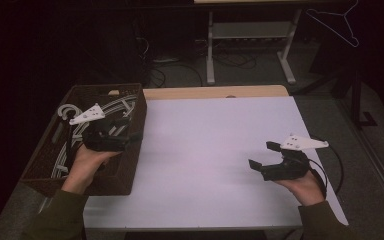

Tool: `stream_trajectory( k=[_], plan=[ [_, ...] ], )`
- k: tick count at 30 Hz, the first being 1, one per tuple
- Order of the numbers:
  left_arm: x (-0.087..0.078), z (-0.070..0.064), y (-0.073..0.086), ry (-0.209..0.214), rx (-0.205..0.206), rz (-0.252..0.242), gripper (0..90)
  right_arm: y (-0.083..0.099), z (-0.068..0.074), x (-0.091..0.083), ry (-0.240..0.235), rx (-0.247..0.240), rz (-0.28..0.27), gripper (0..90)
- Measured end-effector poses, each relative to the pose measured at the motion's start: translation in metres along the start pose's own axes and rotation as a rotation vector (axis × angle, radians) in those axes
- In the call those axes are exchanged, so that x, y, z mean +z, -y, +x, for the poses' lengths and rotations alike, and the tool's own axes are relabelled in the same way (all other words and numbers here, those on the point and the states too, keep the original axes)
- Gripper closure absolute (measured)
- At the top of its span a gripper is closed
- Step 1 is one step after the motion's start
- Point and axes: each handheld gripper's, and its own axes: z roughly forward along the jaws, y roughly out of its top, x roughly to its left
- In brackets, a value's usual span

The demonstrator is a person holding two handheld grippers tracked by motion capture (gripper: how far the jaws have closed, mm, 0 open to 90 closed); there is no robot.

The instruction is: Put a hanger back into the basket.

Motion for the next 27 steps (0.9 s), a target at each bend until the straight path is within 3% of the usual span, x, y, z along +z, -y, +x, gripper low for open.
stream_trajectory(
  k=[6,12,17,27],
  plan=[
    [0.008,-0.012,0.004,0.052,0.009,-0.049,7.2,-0.012,0.001,-0.003,-0.024,-0.003,-0.084,3.8],
    [0.015,-0.018,0.008,0.104,0.023,-0.063,1.9,-0.026,0.002,-0.005,-0.037,-0.017,-0.151,0.5],
    [0.014,-0.022,0.008,0.115,0.029,-0.093,1.9,-0.035,0.001,-0.004,-0.042,-0.028,-0.187,0.0],
    [0.015,-0.026,0.009,0.124,0.038,-0.094,1.9,-0.054,0.001,-0.007,-0.046,-0.044,-0.257,0.0]
  ],
)
